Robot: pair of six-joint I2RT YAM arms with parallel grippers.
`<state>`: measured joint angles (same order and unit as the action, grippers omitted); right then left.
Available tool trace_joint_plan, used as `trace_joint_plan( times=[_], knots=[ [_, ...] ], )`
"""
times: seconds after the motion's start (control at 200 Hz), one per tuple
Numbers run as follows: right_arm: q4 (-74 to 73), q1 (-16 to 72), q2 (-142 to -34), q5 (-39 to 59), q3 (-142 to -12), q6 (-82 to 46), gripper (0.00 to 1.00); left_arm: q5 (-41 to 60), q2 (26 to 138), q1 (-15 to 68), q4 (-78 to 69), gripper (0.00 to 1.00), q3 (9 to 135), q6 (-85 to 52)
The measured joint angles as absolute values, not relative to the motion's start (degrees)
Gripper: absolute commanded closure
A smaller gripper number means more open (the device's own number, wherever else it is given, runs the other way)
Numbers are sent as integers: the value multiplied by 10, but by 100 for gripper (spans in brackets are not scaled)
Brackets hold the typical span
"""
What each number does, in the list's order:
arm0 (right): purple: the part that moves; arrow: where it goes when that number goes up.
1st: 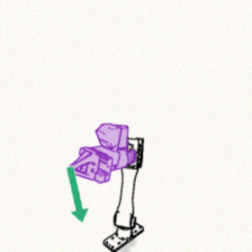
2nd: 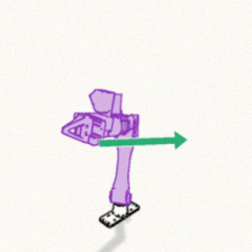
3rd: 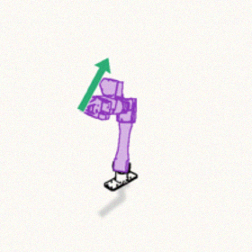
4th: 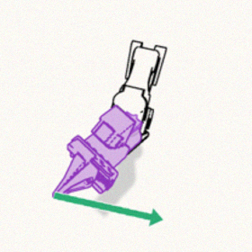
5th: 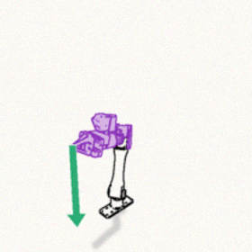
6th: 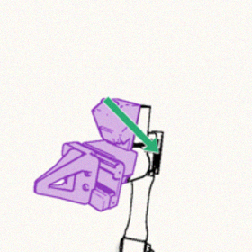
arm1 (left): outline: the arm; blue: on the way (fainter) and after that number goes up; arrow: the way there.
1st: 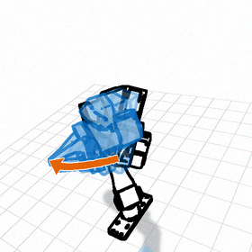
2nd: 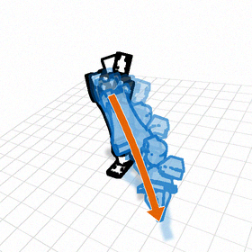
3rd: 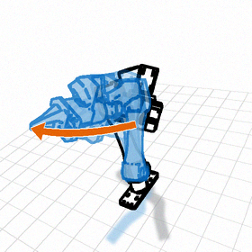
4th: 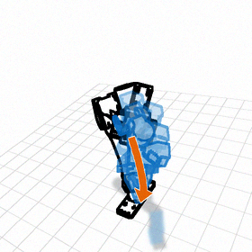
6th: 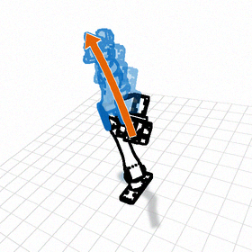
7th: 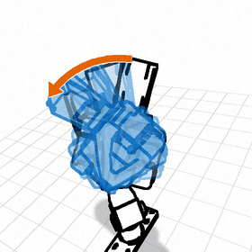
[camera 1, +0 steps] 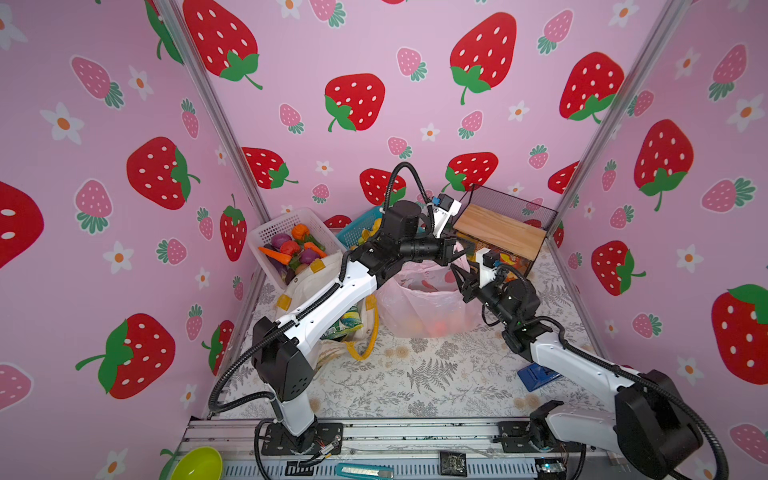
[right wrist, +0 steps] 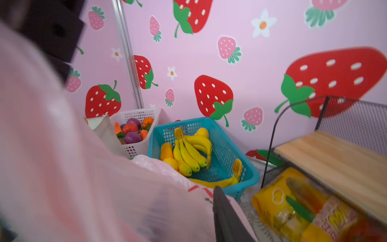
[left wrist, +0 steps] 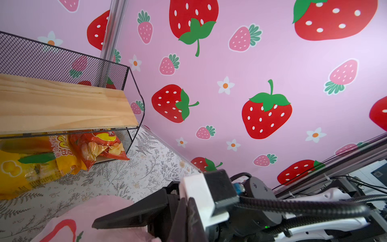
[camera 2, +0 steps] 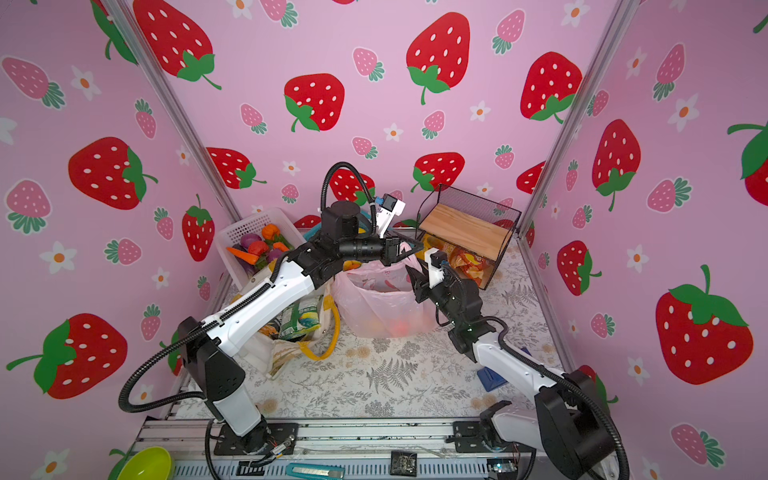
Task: Place the mixed food into the grocery bags and tie them
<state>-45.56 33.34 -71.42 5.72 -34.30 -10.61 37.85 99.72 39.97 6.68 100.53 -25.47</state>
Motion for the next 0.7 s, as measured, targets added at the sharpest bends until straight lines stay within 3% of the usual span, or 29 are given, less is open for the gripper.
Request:
trace_joint_plan(
  times=[0.055,0.1,0.205,0.365,0.7],
  knots=[
    [-464,339,-721,37,-333,-116,86,368,994,400,67,99,999,-258],
    [-468,342,-722,28,-324,-118,91,356,994,400,72,87,998,-256],
    [-470,342,-719,13,-312,-134,93,320,991,401,79,59,993,-232],
    [-470,344,-706,-2,-302,-163,94,252,958,406,79,39,957,-198],
    [-470,359,-700,-30,-298,-190,97,84,933,477,81,26,948,-164]
  ],
)
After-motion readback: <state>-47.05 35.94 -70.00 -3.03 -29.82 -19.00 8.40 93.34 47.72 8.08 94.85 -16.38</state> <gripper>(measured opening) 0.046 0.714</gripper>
